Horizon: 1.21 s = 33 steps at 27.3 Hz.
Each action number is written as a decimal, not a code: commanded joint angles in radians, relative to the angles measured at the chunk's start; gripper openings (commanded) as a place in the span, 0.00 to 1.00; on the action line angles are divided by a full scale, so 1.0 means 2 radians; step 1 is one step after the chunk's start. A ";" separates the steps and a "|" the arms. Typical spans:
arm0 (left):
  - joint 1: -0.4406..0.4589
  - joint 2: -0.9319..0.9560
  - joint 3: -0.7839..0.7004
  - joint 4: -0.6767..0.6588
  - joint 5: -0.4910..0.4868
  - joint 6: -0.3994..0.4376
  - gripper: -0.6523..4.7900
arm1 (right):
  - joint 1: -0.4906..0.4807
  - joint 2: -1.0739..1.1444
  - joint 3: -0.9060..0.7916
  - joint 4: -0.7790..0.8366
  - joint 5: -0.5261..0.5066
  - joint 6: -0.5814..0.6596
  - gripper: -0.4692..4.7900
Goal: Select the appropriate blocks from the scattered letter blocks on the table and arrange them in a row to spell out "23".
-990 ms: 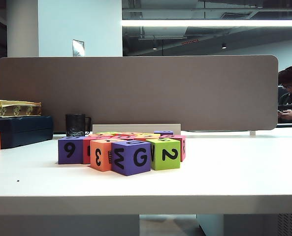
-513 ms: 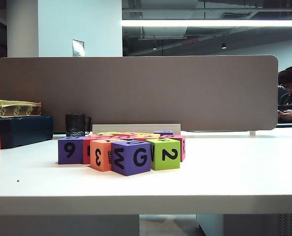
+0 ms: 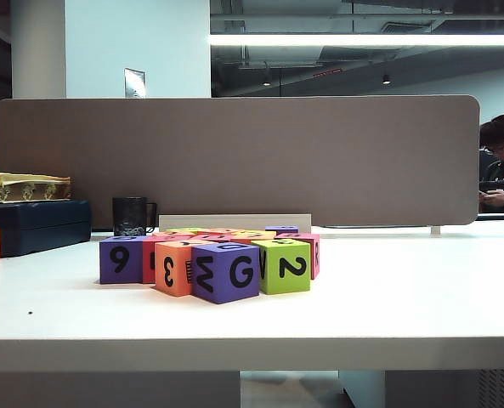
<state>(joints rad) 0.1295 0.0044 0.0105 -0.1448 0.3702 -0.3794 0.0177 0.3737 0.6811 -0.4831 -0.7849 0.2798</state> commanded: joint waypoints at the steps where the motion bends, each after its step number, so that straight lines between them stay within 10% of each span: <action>1: 0.001 0.000 0.011 0.009 0.044 -0.051 0.11 | 0.000 0.005 0.000 -0.007 0.002 0.000 0.09; 33: 0.001 0.179 0.219 0.006 0.053 0.007 0.11 | 0.000 0.019 0.000 -0.023 0.004 -0.015 0.09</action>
<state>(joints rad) 0.1299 0.3305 0.4278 -0.1455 0.4698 -0.3817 0.0177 0.4107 0.6800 -0.5396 -0.7784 0.2531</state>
